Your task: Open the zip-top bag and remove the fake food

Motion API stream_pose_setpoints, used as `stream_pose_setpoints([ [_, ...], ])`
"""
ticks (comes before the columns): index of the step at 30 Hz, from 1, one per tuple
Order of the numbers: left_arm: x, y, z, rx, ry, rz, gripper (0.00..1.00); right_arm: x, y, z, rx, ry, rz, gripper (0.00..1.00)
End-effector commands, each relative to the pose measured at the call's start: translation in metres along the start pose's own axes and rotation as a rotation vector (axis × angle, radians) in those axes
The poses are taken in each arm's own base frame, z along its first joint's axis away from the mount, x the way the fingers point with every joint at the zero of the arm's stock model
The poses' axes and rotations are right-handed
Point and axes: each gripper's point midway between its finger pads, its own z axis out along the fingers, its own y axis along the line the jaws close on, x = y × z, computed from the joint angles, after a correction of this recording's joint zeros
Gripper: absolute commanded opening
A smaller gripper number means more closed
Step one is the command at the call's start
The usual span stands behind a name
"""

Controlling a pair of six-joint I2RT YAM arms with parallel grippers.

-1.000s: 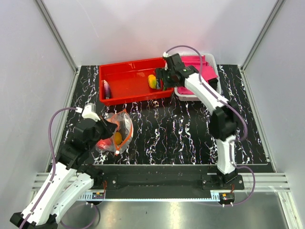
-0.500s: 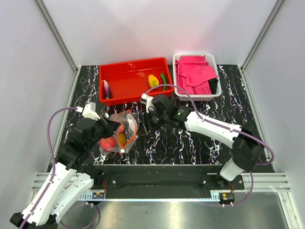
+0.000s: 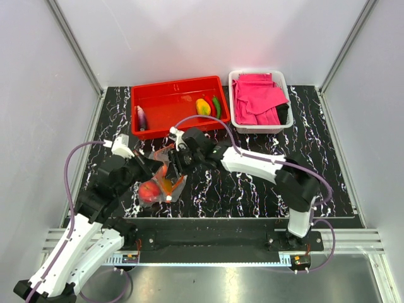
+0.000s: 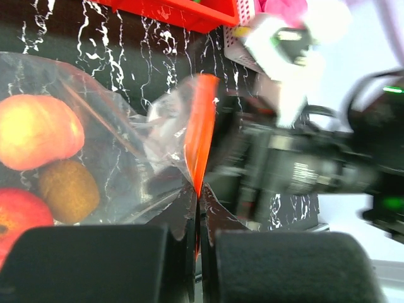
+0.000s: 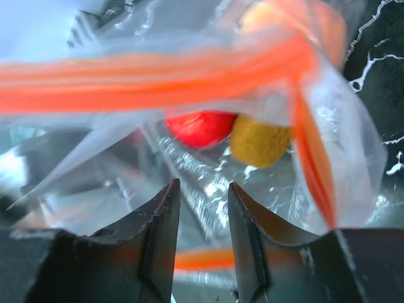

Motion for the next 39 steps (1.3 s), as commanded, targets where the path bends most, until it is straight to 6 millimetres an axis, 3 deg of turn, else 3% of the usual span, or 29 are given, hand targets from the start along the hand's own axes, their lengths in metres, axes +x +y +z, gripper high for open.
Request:
stream_pose_setpoints([
  [1,-0.007,-0.020,0.003,0.086,-0.019,-0.009,0.00,-0.018,0.006,0.019,-0.034,-0.027,-0.019,0.43],
  [6,0.002,-0.020,0.012,0.105,0.014,-0.034,0.00,0.000,-0.016,0.044,-0.012,0.030,0.011,0.46],
  [17,0.012,-0.015,0.023,0.112,0.040,-0.054,0.00,0.021,-0.035,0.065,-0.004,0.085,0.051,0.63],
  [26,0.023,-0.001,0.024,0.093,0.043,-0.074,0.00,0.031,-0.026,0.077,-0.027,0.108,0.052,0.74],
  [34,0.027,0.001,0.022,0.099,0.048,-0.083,0.00,0.038,-0.043,0.098,0.028,0.110,0.077,0.75],
  [39,0.026,0.001,0.020,0.103,0.043,-0.079,0.00,0.033,-0.047,0.099,0.046,0.093,0.073,0.66],
])
